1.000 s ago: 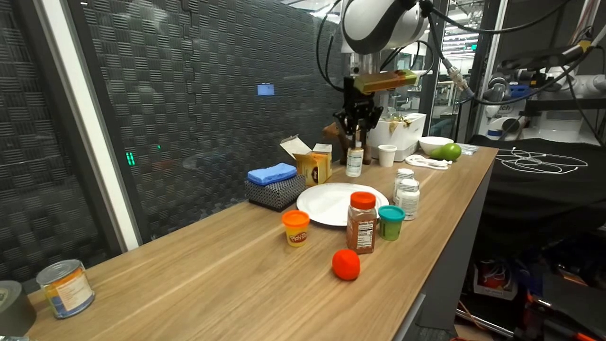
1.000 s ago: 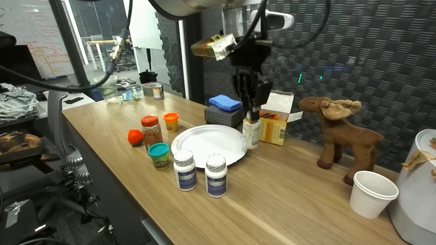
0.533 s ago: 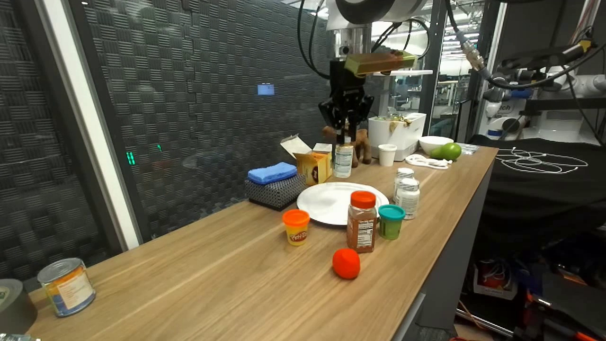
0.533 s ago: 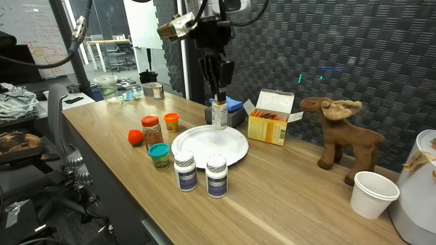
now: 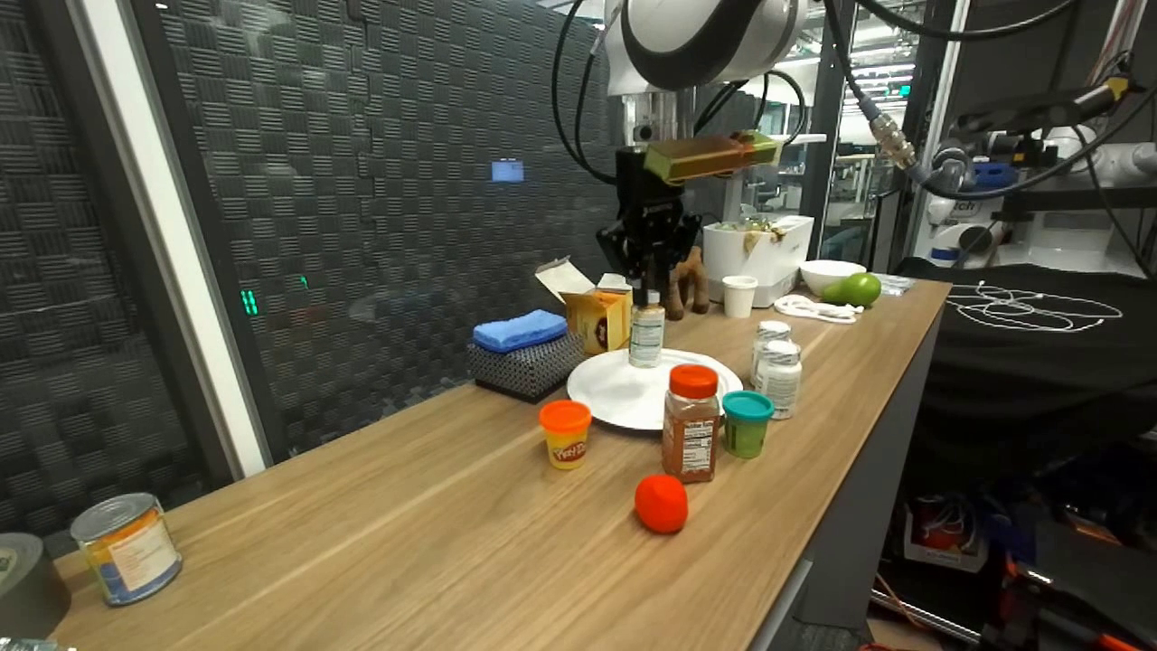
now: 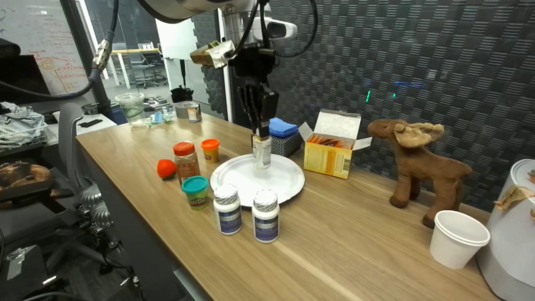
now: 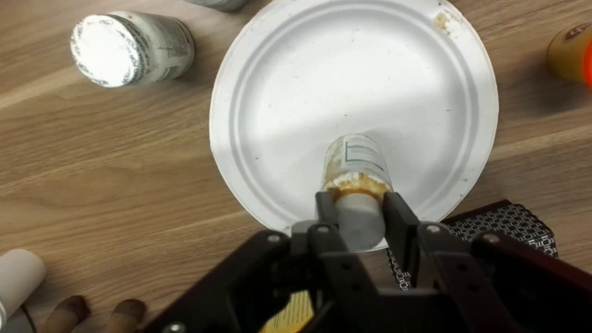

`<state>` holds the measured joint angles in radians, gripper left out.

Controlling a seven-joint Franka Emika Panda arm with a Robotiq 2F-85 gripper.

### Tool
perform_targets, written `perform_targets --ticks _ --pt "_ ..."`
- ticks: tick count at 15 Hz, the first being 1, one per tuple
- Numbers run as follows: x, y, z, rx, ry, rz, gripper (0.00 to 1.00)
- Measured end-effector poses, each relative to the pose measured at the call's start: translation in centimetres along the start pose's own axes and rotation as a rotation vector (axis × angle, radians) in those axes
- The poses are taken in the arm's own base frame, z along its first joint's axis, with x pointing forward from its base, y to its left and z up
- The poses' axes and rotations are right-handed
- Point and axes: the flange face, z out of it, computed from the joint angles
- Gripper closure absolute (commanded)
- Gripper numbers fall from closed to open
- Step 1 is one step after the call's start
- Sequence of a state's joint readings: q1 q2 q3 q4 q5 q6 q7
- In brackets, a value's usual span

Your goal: Pick up the bottles from the table and put them on the white plate.

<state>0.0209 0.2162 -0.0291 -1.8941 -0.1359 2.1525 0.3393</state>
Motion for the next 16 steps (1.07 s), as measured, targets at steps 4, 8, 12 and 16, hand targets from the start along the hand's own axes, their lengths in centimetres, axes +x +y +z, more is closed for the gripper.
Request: perform_targets --ticks 4,8,12,16 --pt "0.8 -0.3 1.9 0.007 0.019 0.007 0.92" --pt "1.6 -0.5 3.7 0.008 0.024 0.017 0.44" --pt "2.0 -0.6 3.6 0.009 0.034 0.020 0.21" --pt "1.6 -0.3 0.3 0.024 0.079 0.031 0.00"
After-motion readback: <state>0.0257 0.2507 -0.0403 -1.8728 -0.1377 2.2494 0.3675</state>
